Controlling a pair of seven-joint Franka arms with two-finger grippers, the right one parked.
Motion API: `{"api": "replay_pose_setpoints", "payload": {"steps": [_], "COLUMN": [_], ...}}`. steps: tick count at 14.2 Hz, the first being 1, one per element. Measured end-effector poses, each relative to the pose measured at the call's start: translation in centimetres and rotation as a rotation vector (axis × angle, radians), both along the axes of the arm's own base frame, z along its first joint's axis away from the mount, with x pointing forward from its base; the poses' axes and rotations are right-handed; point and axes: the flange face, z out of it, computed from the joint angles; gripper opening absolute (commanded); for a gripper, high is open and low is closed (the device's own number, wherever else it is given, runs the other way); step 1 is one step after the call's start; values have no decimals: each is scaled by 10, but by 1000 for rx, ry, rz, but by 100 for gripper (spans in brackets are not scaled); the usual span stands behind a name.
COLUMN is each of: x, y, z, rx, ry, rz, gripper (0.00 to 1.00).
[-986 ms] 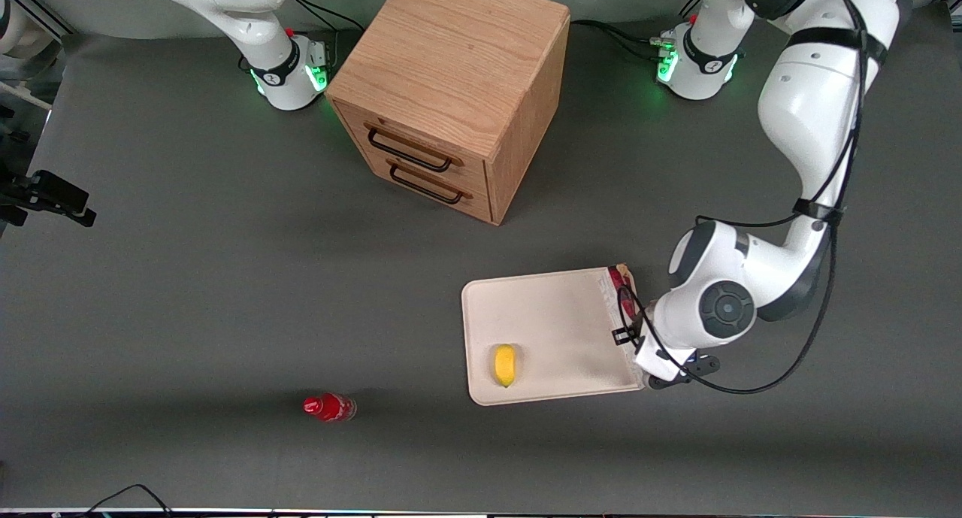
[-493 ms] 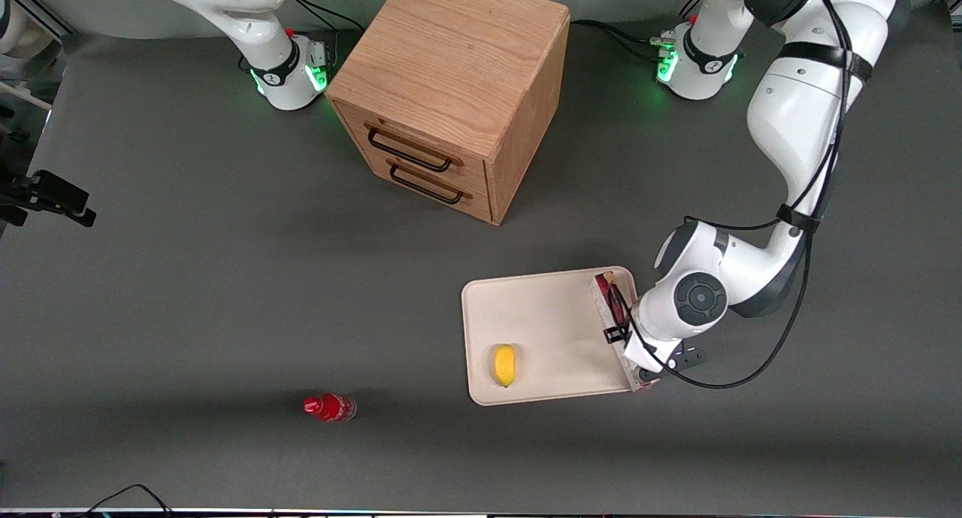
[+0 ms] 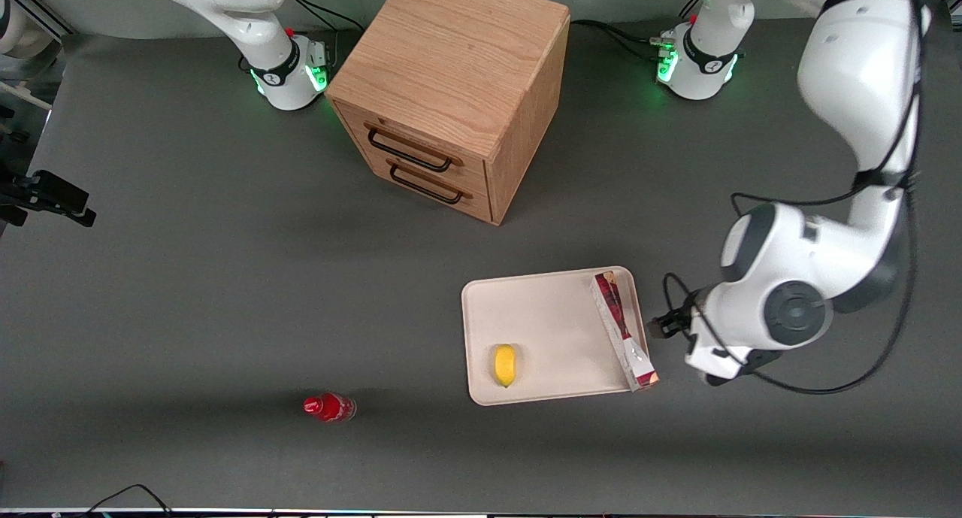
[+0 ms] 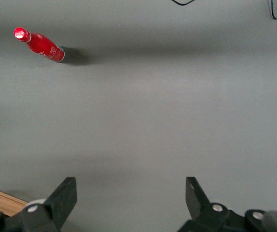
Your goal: Place red cookie box on tray
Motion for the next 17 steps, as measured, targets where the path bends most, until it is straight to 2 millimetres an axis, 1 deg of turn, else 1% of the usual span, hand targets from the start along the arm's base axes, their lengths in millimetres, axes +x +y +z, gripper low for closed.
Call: {"api": "replay_pose_setpoints", "payload": {"steps": [1,2,4,5,7,9,11,12,14,15,17], "x": [-6,-14,-34,-45,-69,-94,-122,-137,-161,-169,-172], "y": [19,43,93,114,147,171,184,185,181,176,165], "z": [27,51,93,113,149,176,193,197,201,202,208], "rx": [-20,-32,-35,-39,-54,-59,-55,-48,-34,-31,-25], "ry": [21,51,104,123,163,174,169,155,124,117,92], "rz": [-31,-77,-178,-227,-306,-336,-347,-349,-360,-369,-391], "gripper": [100,100,100,100,100,100,100,100,100,100,100]}}
